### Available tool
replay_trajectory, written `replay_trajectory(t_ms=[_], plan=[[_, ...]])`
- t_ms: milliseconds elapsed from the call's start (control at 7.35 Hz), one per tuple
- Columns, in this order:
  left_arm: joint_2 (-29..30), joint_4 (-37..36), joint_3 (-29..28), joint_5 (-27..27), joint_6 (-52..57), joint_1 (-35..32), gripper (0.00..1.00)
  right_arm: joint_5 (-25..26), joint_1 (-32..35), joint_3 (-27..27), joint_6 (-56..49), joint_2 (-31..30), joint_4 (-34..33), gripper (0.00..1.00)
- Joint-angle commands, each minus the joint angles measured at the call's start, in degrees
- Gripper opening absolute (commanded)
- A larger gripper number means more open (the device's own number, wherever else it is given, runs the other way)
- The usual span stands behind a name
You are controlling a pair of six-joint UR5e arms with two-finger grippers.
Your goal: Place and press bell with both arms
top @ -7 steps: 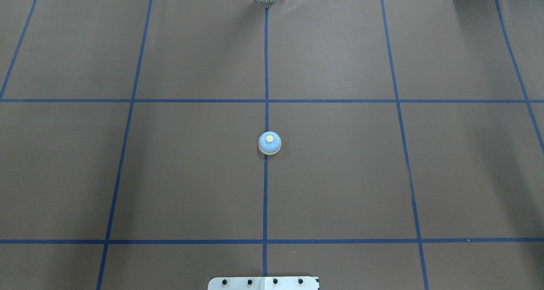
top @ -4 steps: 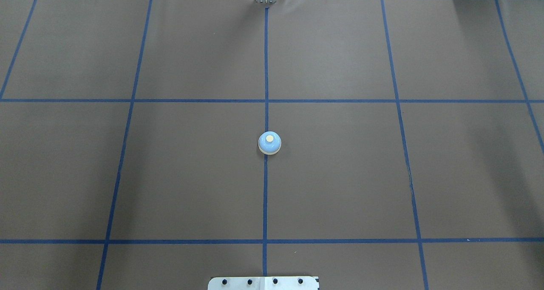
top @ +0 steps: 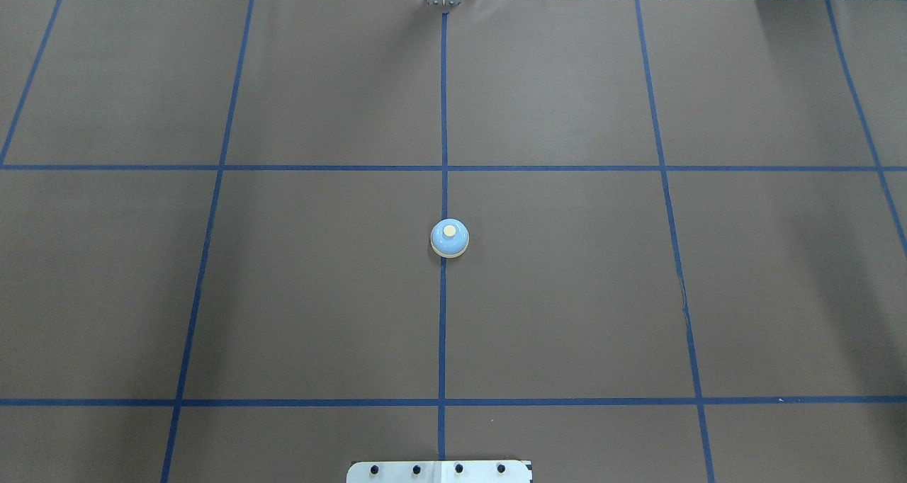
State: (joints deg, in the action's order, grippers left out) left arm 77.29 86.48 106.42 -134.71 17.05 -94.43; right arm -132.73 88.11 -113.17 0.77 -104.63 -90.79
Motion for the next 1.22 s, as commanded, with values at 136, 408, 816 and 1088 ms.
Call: replay_trajectory(t_ms=[136, 408, 816, 1088], plan=[[-0.1, 0.0, -0.2, 0.0, 0.0, -0.1, 1.00, -0.1, 0.0, 1.0, 0.2, 0.0, 0.0, 1.00], [-0.1, 0.0, -0.2, 0.0, -0.1, -0.1, 1.00, -0.1, 0.0, 1.0, 0.1, 0.1, 0.0, 1.00], [-0.1, 0.0, -0.2, 0.0, -0.1, -0.1, 1.00, -0.2, 0.0, 1.7, -0.1, 0.1, 0.0, 1.00], [0.0, 0.1, 0.2, -0.2, -0.1, 0.0, 1.00, -0.2, 0.0, 2.2, -0.2, 0.1, 0.0, 1.00]])
